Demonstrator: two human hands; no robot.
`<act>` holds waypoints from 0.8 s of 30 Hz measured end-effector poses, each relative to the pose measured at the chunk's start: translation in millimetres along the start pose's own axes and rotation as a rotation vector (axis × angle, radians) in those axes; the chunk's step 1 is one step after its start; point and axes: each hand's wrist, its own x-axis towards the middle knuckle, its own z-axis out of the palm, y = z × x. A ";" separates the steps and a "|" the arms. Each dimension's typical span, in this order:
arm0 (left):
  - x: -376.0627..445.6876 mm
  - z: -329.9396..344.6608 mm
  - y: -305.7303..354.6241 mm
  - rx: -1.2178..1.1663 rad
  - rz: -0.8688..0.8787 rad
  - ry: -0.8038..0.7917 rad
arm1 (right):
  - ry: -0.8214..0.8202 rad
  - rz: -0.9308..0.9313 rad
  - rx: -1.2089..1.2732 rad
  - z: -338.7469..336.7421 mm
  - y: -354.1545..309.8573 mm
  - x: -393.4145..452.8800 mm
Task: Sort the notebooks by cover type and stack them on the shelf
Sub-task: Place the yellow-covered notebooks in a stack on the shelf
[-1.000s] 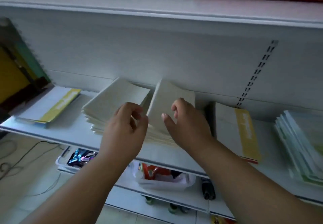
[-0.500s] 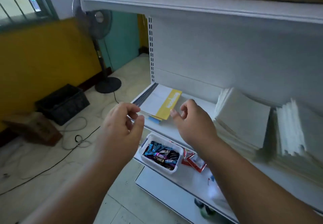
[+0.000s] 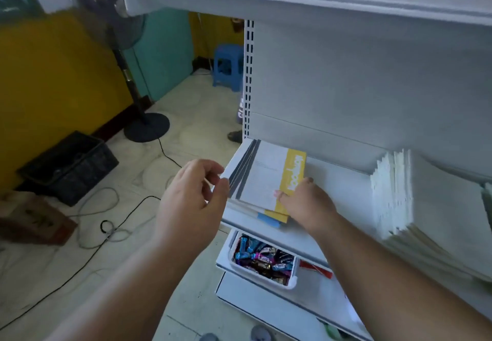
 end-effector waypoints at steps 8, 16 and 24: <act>52.3 12.4 -52.4 0.027 0.011 -0.345 | 0.343 0.173 0.322 -6.1 -14.7 -15.8; 70.6 37.0 -50.7 -0.257 -0.402 -0.632 | 0.422 0.011 1.002 -0.7 -37.2 -45.6; 75.8 33.0 -46.5 -0.748 -0.649 -0.609 | 0.365 -0.137 0.762 -13.3 -42.1 -56.5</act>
